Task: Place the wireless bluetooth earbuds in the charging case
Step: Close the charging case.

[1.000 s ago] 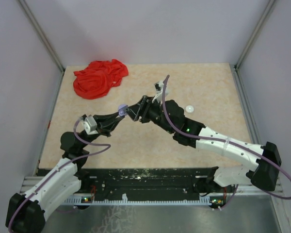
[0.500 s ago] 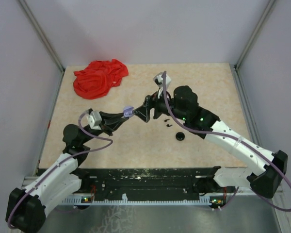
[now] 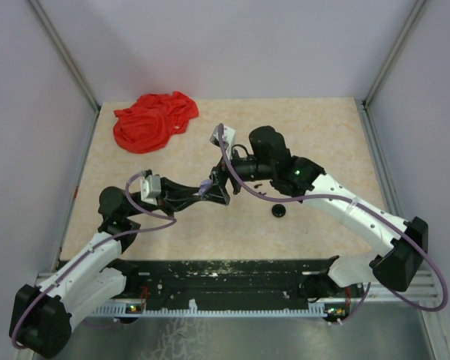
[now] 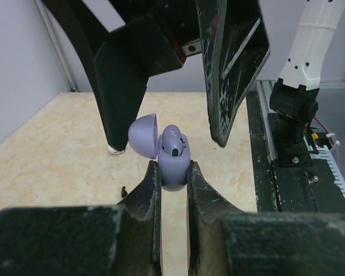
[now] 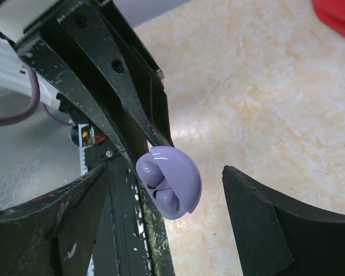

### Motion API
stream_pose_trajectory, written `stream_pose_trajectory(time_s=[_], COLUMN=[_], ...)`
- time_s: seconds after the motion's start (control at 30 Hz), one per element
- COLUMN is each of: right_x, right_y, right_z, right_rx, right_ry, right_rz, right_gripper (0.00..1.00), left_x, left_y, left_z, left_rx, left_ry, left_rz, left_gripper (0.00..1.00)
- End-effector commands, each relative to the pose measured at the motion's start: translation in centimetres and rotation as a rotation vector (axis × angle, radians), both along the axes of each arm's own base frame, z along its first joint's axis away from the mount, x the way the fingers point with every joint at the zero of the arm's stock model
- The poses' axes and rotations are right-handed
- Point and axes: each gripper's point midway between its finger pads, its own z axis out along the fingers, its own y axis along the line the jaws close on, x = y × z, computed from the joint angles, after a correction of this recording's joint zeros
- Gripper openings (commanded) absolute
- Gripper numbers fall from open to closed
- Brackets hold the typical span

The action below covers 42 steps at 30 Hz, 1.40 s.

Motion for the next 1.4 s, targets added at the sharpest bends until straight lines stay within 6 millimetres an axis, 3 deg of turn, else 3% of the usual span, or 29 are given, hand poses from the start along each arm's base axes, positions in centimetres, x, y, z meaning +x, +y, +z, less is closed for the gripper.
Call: stream_pose_trajectory(time_s=[0.0,0.23,0.53,0.8,0.93,1.37], right_x=[-1.1,-3.3,-3.6,0.5,-0.1,-0.5], right_y=[0.5,-0.3,-1.7,-2.7,-1.9,-0.4], right_z=[1.6,2.0,2.3,0.4,-1.0,-3.2], right_rx=[0.02,0.039,0.049,-0.008,-0.009,0.007], right_ry=[-0.035,-0.063,-0.155,-0.242,-0.226,-0.215], right_rz=[0.112,0.21,0.192,-0.033,0.04,0.127], right_gripper=[0.8,0.74,0.73,0.73,0.71,0.5], left_x=[-0.9,1.2,3.1,2.3,1.9,0.8], left_y=[0.0,-0.3,-0.4,-0.6,-0.7,-1.2], left_z=[1.4,0.3,-0.9,-0.8,-0.8,-1.1], left_rx=[-0.014,0.033,0.076,0.073,0.072,0.082], left_ry=[-0.054,0.044,0.149,0.142,0.145,0.187], left_rz=[-0.049,0.007,0.052,-0.001,-0.027,-0.131], left_gripper=[0.01,0.01,0.01,0.01,0.01,0.01])
